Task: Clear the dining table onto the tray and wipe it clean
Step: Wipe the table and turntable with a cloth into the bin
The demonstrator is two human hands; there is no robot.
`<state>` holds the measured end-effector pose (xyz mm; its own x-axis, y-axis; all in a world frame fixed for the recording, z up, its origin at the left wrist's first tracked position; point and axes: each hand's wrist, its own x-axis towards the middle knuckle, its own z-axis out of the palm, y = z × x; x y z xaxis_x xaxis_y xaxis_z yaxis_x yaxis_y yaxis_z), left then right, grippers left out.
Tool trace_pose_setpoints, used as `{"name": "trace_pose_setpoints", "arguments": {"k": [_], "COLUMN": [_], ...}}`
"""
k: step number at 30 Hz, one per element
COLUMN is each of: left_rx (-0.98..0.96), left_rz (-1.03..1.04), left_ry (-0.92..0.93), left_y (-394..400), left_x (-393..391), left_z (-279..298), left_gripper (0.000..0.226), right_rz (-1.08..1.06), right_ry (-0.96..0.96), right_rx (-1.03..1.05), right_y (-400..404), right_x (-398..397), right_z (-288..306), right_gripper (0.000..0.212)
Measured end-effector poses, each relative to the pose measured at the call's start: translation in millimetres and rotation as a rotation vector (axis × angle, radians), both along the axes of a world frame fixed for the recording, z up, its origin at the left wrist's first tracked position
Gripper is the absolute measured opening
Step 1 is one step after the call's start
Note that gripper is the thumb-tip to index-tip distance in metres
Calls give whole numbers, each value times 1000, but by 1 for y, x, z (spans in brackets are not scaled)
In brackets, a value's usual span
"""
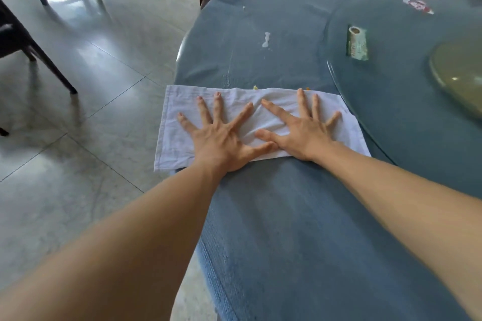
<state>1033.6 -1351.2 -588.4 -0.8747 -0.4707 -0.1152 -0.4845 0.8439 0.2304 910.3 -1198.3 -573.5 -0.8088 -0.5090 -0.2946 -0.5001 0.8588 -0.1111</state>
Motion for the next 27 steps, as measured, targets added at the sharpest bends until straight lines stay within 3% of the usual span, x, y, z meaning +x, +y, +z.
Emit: {"name": "trace_pose_setpoints", "arguments": {"k": [27], "left_rx": [-24], "left_rz": [-325], "left_ry": [-9], "left_y": [-178], "left_x": [-237], "left_z": [1], "left_gripper": [107], "right_rz": [-319], "right_ry": [29], "right_rx": [-49], "right_y": [-143], "right_x": [-183], "right_z": [-9], "right_gripper": [88]}}
